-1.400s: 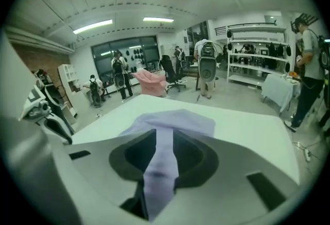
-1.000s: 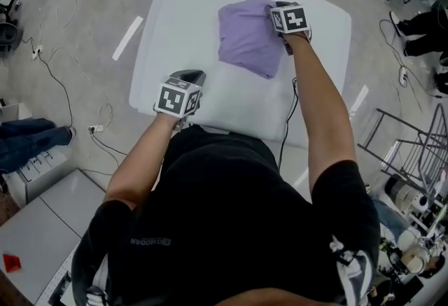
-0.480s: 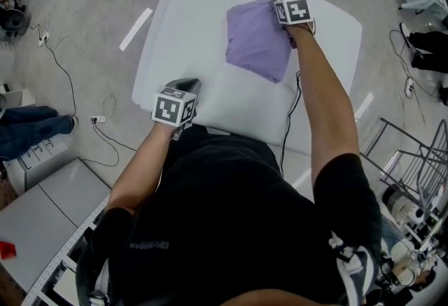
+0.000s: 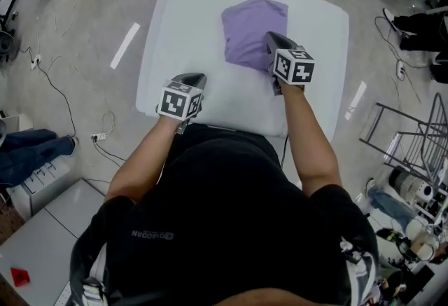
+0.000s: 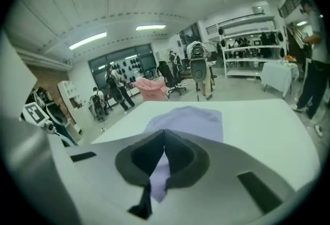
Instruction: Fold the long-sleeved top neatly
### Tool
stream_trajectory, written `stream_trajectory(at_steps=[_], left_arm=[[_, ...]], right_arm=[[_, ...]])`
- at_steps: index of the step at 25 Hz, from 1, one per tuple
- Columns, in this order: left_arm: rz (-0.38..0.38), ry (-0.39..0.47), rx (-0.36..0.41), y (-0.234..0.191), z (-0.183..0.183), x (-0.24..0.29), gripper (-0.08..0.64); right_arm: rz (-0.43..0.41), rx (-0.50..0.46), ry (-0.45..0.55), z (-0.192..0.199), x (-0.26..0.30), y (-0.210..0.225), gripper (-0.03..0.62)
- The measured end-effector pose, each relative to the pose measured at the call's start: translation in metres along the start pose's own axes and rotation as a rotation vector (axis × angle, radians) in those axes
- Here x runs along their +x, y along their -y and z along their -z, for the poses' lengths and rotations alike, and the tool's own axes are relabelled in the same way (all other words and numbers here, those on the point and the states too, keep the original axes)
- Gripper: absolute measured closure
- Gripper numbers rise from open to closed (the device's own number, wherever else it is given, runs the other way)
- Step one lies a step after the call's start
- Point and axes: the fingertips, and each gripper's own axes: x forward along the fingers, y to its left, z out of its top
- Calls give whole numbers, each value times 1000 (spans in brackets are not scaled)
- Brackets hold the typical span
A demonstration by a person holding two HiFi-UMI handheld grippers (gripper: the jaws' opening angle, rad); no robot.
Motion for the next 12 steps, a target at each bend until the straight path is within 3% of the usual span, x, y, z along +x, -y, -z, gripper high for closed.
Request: stream_trajectory(at_steps=[3, 7, 12], left_arm=[[57, 39, 54, 5, -10, -9, 549], [137, 95, 118, 15, -23, -25, 549], [181, 164, 108, 23, -42, -39, 549]], right_arm=[[-1, 86, 68, 19, -43, -19, 587], [40, 88, 97, 39, -89, -39, 588], [104, 88, 145, 44, -139, -51, 588]])
